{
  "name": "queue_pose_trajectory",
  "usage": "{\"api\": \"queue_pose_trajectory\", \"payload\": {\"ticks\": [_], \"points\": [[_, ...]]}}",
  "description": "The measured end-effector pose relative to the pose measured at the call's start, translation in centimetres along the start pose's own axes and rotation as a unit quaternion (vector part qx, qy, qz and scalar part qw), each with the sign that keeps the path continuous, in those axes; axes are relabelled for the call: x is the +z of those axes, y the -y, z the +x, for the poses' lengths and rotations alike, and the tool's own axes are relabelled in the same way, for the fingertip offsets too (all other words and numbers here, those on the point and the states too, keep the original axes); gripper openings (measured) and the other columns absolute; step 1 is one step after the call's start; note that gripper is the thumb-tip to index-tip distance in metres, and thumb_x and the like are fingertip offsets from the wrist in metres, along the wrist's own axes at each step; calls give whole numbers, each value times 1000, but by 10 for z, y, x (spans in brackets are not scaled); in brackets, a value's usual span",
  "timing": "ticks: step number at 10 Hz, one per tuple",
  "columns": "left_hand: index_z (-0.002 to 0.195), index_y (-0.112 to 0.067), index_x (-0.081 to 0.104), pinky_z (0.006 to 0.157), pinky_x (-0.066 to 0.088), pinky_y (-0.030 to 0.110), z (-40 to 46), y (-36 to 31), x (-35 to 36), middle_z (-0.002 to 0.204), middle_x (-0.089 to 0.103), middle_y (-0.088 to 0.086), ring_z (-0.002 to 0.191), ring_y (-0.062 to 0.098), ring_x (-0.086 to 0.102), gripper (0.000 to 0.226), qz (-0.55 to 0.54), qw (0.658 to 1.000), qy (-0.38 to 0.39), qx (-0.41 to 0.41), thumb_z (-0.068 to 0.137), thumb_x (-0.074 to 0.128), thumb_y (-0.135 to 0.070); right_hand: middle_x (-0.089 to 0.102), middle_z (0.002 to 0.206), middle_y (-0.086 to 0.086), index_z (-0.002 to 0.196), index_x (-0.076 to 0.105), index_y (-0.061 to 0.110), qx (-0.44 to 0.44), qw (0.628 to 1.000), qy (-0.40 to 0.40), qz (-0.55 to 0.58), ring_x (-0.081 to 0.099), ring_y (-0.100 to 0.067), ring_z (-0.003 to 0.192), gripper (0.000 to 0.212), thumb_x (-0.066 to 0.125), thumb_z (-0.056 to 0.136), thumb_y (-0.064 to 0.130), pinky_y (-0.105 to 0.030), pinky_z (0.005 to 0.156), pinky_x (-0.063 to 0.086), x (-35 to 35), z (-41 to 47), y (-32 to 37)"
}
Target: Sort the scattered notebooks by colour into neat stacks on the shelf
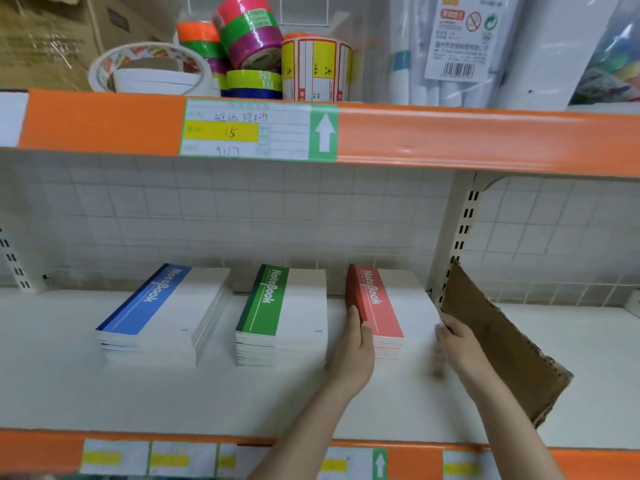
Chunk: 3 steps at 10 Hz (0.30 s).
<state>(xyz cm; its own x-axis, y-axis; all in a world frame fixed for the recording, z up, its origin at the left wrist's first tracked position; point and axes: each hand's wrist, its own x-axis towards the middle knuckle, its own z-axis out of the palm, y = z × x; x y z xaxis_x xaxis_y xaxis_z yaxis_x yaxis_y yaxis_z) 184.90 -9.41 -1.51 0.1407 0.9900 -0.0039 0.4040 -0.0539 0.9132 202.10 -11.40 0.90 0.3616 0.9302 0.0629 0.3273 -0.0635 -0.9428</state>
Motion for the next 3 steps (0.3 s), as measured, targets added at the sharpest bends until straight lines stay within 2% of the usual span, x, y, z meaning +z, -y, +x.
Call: {"api": "queue_pose_trajectory", "payload": {"ticks": [1,2,3], "points": [[152,-32,7,110,34,41,0,0,2,149,39,-3,131,24,42,53,7,1000,-5,-5,102,21,-42,63,85,5,104,61,19,11,1000,5,-2,55,-15,81,30,36,97,6,-21,66,38,-2,-3,5],[152,-23,15,108,36,43,0,-8,-3,146,43,3,129,26,45,52,-23,1000,-2,9,103,23,-37,62,112,-2,122,56,11,16,1000,-2,-26,53,-24,107,29,38,100,18,-27,86,41,-1,-5,5],[147,-12,28,108,38,43,-3,-18,-16,142,47,10,128,26,47,47,-68,996,6,49,104,28,-31,54,132,-16,139,40,3,-39,992,-66,-98,49,-32,122,43,40,100,22,-27,91,35,1,-17,16]]}}
